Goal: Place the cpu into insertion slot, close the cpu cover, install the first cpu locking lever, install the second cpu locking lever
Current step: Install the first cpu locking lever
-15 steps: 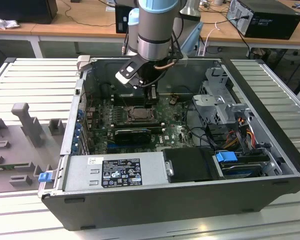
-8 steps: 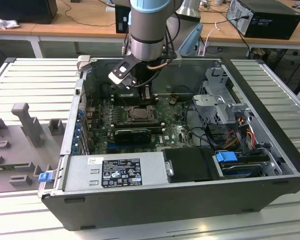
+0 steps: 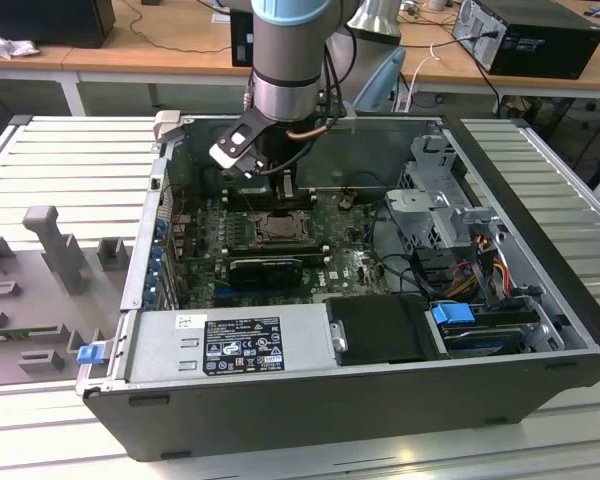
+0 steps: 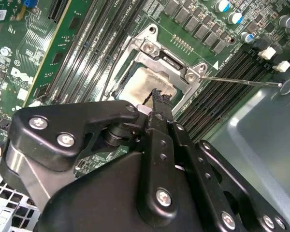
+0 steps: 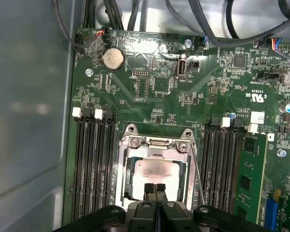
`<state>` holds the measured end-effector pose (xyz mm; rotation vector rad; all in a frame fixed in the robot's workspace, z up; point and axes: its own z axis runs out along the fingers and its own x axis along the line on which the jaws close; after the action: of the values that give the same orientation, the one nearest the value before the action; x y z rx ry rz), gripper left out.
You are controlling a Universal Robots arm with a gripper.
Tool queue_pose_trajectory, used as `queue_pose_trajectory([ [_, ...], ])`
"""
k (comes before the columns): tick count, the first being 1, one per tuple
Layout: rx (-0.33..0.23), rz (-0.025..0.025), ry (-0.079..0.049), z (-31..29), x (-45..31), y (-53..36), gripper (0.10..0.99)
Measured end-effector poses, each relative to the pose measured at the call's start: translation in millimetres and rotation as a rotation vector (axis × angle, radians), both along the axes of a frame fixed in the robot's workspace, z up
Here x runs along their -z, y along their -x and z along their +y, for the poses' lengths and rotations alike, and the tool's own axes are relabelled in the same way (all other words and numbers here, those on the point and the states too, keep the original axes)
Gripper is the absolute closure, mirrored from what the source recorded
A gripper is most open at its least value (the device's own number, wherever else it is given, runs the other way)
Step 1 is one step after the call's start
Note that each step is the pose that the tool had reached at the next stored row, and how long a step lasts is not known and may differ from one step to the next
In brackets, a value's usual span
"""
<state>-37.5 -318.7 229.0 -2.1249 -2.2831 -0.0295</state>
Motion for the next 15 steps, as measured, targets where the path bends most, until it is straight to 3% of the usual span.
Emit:
queue_pose_trajectory([
  [15,0.000,0.0000,0.001,0.0,-21.5,0.3,0.980],
])
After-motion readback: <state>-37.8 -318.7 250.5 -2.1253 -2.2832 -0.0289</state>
